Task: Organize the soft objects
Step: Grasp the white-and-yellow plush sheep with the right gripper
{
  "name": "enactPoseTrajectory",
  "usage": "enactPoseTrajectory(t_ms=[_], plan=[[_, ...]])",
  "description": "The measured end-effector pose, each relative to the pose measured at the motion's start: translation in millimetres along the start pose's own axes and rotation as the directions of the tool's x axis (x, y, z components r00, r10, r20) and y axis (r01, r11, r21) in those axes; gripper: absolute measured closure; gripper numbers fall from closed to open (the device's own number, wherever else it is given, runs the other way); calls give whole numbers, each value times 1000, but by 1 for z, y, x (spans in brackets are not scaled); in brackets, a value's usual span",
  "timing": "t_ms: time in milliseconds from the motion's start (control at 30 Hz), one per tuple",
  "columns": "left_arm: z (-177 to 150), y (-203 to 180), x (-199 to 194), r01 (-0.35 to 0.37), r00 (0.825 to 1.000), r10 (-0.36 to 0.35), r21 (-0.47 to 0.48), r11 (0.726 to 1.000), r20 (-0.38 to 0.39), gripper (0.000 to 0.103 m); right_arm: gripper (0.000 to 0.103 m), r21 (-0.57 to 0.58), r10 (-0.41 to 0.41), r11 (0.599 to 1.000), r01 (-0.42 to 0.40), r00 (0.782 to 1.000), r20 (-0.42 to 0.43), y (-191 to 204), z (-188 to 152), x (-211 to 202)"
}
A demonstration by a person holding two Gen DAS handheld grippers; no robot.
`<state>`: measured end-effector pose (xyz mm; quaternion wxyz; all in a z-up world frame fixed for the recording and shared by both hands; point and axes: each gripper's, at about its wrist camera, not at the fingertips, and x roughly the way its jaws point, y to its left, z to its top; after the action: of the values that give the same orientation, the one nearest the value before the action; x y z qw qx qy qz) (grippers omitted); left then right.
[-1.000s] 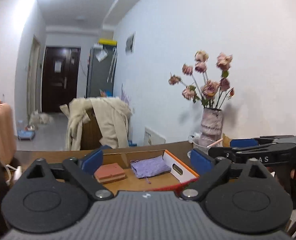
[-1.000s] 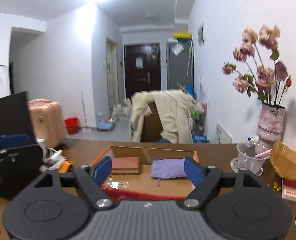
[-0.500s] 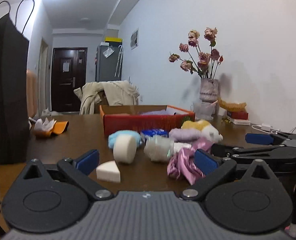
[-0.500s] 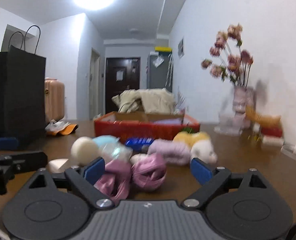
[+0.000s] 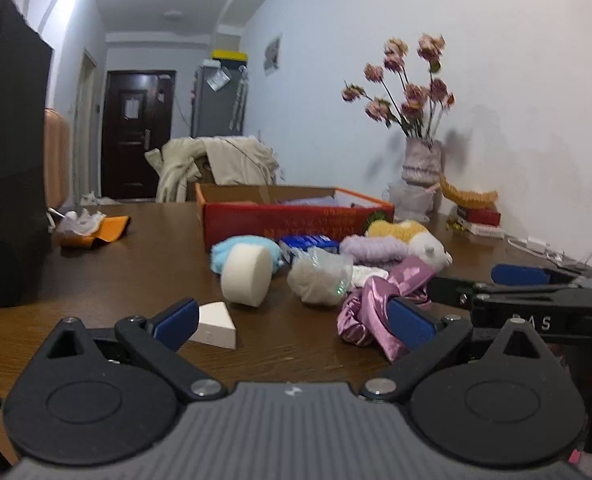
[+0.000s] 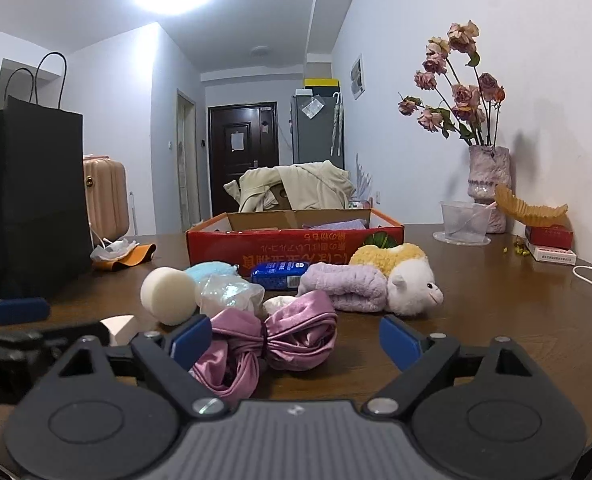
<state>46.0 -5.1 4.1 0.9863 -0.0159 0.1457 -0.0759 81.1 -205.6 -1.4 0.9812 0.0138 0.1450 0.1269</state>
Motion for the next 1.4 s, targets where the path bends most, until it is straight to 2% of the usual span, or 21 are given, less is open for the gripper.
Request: enactPoseTrajectory(t_ms=[100,267,400,467,533,633,767,800,833,933,967,1000,1033,1100,1167,1267,1367,1400], plan=[[8,-3,14,22,1000,-22,23,999,-14,2,17,10,-3,1000,3,1000,0,-6,6,7],[40,-6,51,112,993,-113,-29,993,-32,7,17,84,-60,995,63,998,-35,-37,27,34],[80,-23,108,135,982,-138,-38,990,-126,25,20,114,-88,989,97,993,-80,-72,46,65],[100,-34,140,174,969,-180,-52,983,-171,29,30,112,-76,989,92,988,-134,-91,57,89],[112,-44,169,219,949,-234,-93,971,-212,39,37,118,-69,989,89,983,-168,-110,66,113],[113,-62,205,247,919,-275,-130,960,-281,49,46,96,-54,993,74,980,-192,-135,81,147],[99,-89,231,227,888,-261,-133,965,-380,48,48,24,48,999,-43,967,-249,-165,108,196],[95,-95,234,212,879,-251,-139,967,-405,45,48,28,87,996,-83,960,-265,-170,113,209],[92,-103,238,195,868,-241,-149,970,-435,41,48,33,128,992,-124,950,-283,-174,117,219],[86,-124,245,160,853,-235,-193,968,-466,36,50,20,242,968,-249,913,-328,-181,120,249],[83,-131,249,139,853,-219,-199,970,-474,36,54,21,267,960,-278,896,-354,-183,118,260],[81,-138,253,113,854,-195,-194,975,-483,36,65,28,271,959,-281,887,-374,-184,114,266],[77,-146,257,86,856,-163,-176,981,-491,38,70,38,269,960,-276,882,-388,-187,111,269],[70,-150,256,49,865,-115,-146,988,-489,39,70,84,282,959,-271,882,-378,-202,107,259],[61,-142,247,41,866,-115,-159,986,-486,39,68,120,234,972,-204,904,-358,-215,103,236],[61,-134,228,-2,879,-85,-182,983,-470,42,68,177,197,974,-142,914,-354,-234,98,196],[72,-135,216,55,900,-162,-263,963,-405,37,66,268,248,949,-167,920,-303,-250,96,176],[74,-135,217,71,906,-182,-288,955,-381,33,59,277,255,945,-173,920,-298,-252,94,176]])
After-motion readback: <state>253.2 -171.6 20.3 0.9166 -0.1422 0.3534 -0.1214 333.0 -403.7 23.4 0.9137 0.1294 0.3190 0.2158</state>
